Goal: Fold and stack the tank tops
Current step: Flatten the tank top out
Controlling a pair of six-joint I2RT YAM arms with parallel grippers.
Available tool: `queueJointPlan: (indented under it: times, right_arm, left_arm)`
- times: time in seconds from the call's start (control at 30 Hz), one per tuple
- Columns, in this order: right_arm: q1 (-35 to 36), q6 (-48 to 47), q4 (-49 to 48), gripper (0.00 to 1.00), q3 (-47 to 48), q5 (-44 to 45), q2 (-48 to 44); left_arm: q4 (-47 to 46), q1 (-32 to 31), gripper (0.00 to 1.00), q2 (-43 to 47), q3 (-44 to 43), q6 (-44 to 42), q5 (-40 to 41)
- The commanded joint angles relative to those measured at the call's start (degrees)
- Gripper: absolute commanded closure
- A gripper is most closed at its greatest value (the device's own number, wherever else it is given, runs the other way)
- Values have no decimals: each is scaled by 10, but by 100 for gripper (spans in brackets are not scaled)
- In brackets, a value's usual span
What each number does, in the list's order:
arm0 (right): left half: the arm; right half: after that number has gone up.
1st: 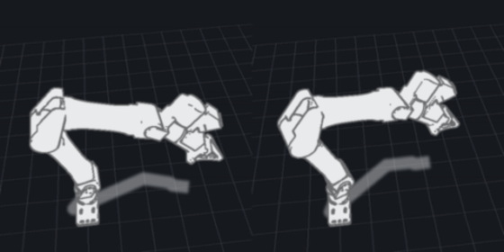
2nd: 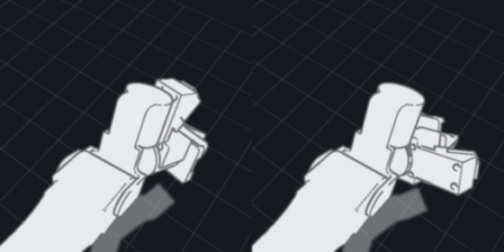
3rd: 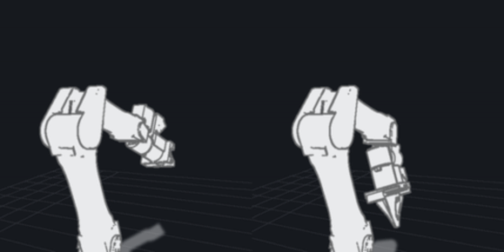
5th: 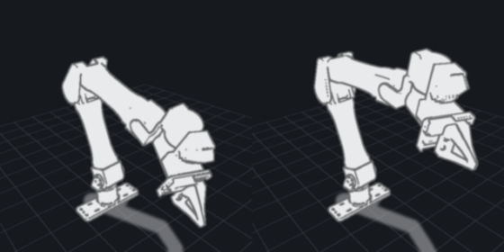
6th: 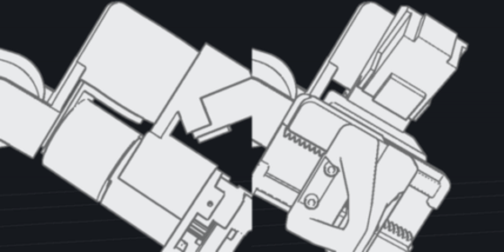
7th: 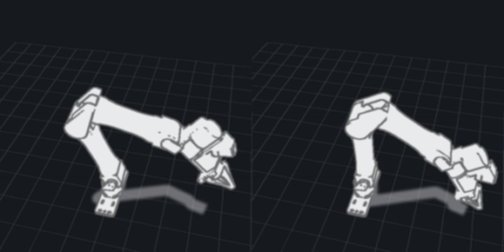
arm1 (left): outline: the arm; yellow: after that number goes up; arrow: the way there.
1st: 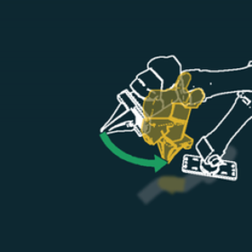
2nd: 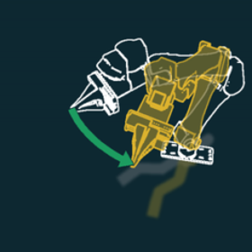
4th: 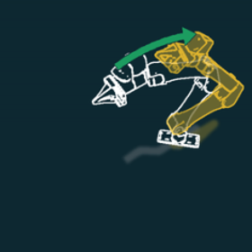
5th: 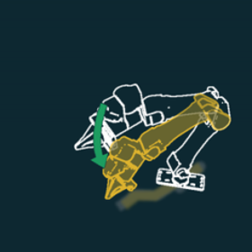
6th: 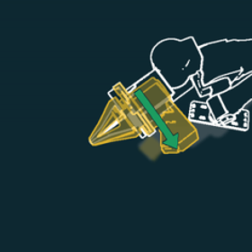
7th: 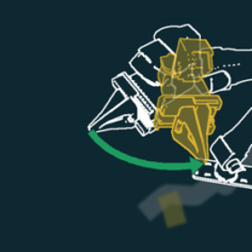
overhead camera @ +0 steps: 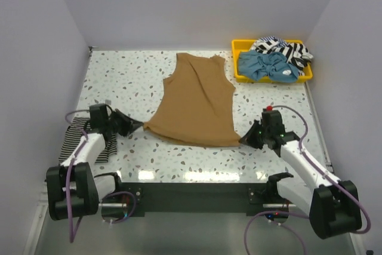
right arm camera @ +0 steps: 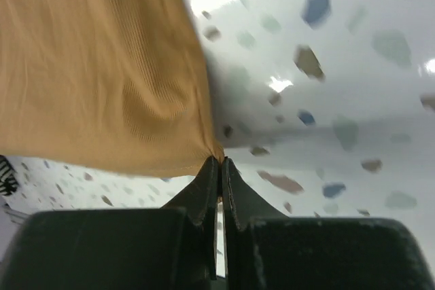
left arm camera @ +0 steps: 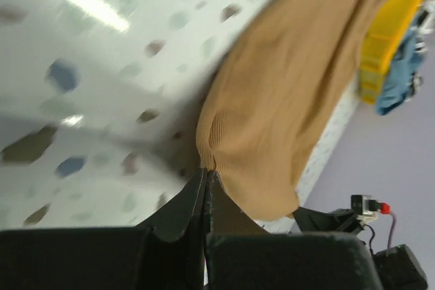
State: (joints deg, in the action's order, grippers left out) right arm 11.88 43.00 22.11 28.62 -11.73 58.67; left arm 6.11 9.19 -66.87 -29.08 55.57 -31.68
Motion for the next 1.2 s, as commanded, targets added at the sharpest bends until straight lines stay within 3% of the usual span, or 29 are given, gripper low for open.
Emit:
queueJointPlan:
  times: [0.0, 0.1, 0.3, 0.5, 0.6, 0.7, 0.73, 0.8, 0.9, 1.0, 1.07, 1.17]
  right_arm:
    - [-2, 16, 25, 100, -50, -15, -73]
    - [-2, 31, 57, 100, -79, -26, -93]
    - [-2, 61, 164, 100, -100, -17, -136]
    - [-2, 74, 302, 100, -51, -12, -238]
    - [-2, 71, 352, 98, -36, -16, -254]
    - [-2, 71, 396, 83, -22, -3, -272]
    - [-2, 73, 414, 69, -15, 1, -280]
    - [-2, 79, 428, 54, 10, 14, -300]
    - [-2, 67, 391, 48, 60, 44, -293]
    - [-2, 39, 277, 48, 90, 57, -214]
    - [-1, 14, 207, 50, 98, 80, -157]
    - [1, -37, 109, 51, 143, 130, -17]
  left_arm:
    - [56, 1, 100, 81, 61, -61, 28]
    - [106, 1, 100, 121, 95, -61, 41]
    - [224, 1, 100, 198, 77, -64, 63]
    - [268, 1, 98, 221, 62, -84, 44]
    - [290, 1, 87, 221, 54, -101, 41]
    - [309, 1, 75, 230, 46, -117, 34]
    - [321, 2, 65, 235, 34, -123, 34]
    - [335, 1, 51, 239, 17, -141, 55]
    - [288, 0, 50, 236, -12, -145, 56]
    - [137, -27, 57, 174, -29, -122, 57]
    - [77, -104, 58, 75, -82, -123, 142]
    - [30, -192, 58, -72, -175, -131, 195]
